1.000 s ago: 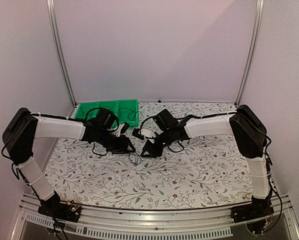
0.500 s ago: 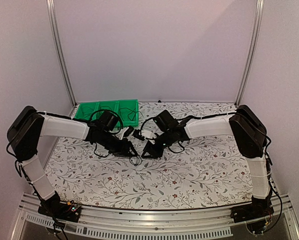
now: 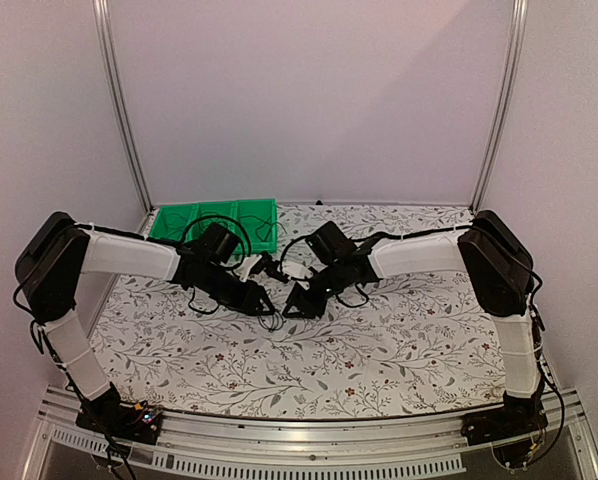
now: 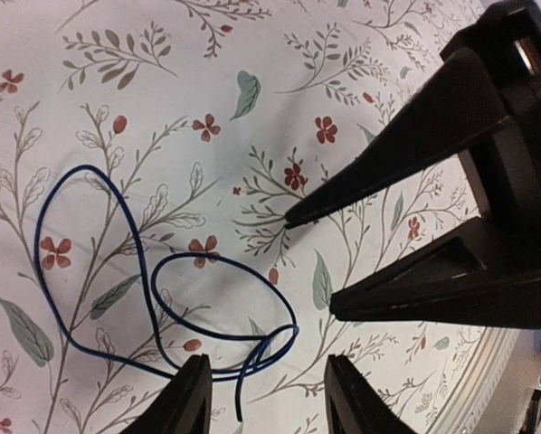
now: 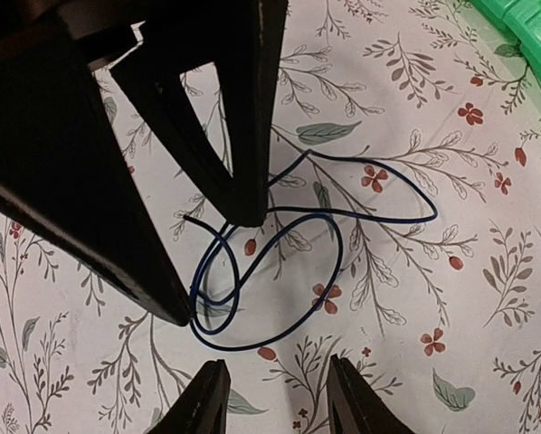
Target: Untangle the cables
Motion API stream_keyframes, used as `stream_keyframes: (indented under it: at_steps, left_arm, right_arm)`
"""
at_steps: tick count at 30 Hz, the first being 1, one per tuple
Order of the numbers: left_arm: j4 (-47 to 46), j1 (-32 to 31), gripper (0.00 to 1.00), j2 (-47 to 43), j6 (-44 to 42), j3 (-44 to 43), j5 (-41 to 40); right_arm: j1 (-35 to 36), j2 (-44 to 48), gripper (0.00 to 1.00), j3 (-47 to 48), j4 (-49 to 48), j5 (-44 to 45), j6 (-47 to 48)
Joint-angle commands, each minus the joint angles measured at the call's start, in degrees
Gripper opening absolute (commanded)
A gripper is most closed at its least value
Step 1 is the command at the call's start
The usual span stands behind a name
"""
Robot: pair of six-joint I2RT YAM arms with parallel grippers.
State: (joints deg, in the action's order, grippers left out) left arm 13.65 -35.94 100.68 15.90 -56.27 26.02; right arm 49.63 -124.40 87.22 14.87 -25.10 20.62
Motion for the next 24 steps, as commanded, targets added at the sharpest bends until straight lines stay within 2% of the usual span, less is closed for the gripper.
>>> stream_keyframes:
  at_steps: [1,9,11,15,20,24]
  left_arm:
    - [-1.49,-0.82,0.42,1.01,-1.76,-0.34,-0.80]
    - [-2.56,-0.79,0.15,1.12,-1.81,-0.18,3.58]
    - [-2.34,-0.84,0.14,0.74,-1.74,-0.05,4.26]
    - [-1.78,-0.82,0.22,-0.24,-1.53,0.86,3.70]
    - [-1.95,-0.79,0.15,-0.02,-1.41,1.19,4.58]
    - [-1.87,-0.86,0.05,-0.62,-1.17,0.69,4.74]
  right_arm:
    - [0.48,1.04,0.41,-1.32,-0.87,0.91,0.47]
    - [0.47,1.10,0.41,-1.54,-1.13,1.26,0.47]
    - [0.49,1.07,0.41,-1.45,-1.21,1.34,0.47]
    - [0.56,0.96,0.41,-1.44,-1.42,1.30,0.32]
    - [0.56,0.66,0.41,-1.27,-1.48,1.09,0.16]
    - [0.65,0.47,0.41,-1.00,-1.60,1.11,0.12]
